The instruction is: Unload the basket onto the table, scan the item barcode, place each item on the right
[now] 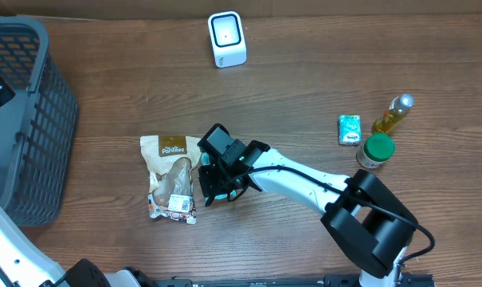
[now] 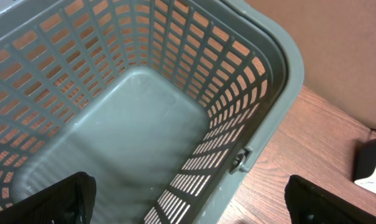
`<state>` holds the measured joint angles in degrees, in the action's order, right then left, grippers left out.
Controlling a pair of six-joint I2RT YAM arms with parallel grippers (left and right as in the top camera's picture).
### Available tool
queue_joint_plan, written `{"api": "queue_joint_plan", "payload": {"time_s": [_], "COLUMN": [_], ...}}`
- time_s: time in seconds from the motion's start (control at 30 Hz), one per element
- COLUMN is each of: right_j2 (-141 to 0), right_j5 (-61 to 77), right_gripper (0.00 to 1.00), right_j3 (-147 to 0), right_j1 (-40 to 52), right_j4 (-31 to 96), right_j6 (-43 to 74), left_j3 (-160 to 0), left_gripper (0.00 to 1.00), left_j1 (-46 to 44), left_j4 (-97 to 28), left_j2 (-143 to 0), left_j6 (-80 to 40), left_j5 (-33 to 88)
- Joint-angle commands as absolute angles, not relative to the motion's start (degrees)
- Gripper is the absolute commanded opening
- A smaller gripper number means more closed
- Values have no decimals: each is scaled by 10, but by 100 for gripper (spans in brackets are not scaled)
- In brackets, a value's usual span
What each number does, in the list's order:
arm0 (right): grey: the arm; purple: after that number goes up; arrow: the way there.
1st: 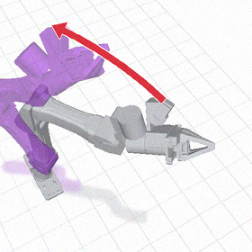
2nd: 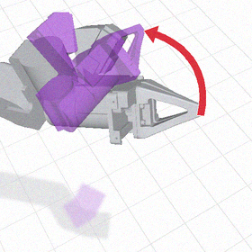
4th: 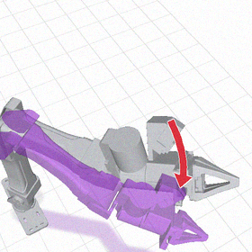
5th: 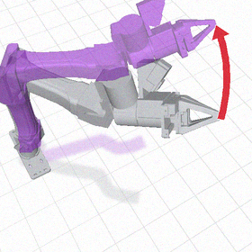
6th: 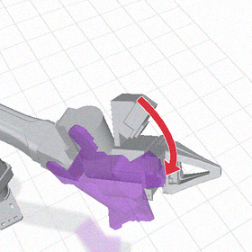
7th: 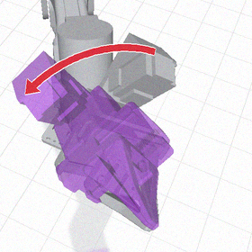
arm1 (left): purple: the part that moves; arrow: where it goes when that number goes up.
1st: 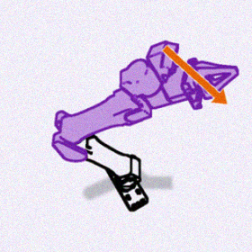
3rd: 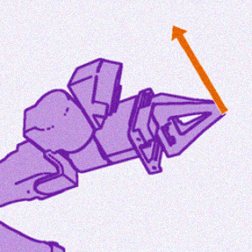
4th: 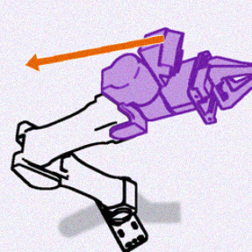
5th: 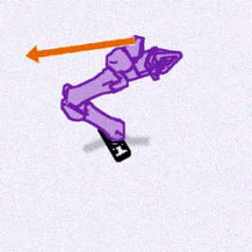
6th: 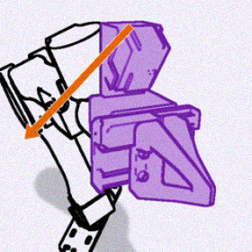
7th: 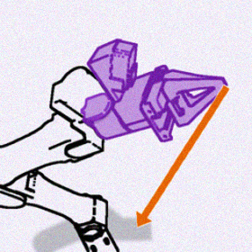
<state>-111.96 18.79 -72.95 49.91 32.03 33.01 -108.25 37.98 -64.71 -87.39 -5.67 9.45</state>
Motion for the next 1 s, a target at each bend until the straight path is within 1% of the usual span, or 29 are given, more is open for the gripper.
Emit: {"api": "queue_joint_plan", "payload": {"time_s": [0.0,0.4,0.6,0.67,0.83,0.97], "right_j2": [-1136,-1197,-1198,-1191,-1135,-1087], "right_j5": [207,209,208,216,224,180], "right_gripper": [4,4,4,4,4,4], "right_j3": [-724,-724,-725,-737,-786,-790], "right_j1": [500,495,495,494,491,490], "right_j4": [316,320,321,332,380,386], "right_j6": [330,363,362,352,283,280], "left_j3": [-1079,-1079,-1079,-1079,-1079,-1079], "left_gripper": [99,100,100,100,99,100], "left_j1": [378,379,379,379,379,379], "left_j4": [-645,-645,-645,-645,-645,-645], "left_j2": [-876,-876,-876,-876,-876,-876], "left_j6": [-60,-60,-60,-60,-60,-60], "left_j5": [101,101,101,101,101,101]}}
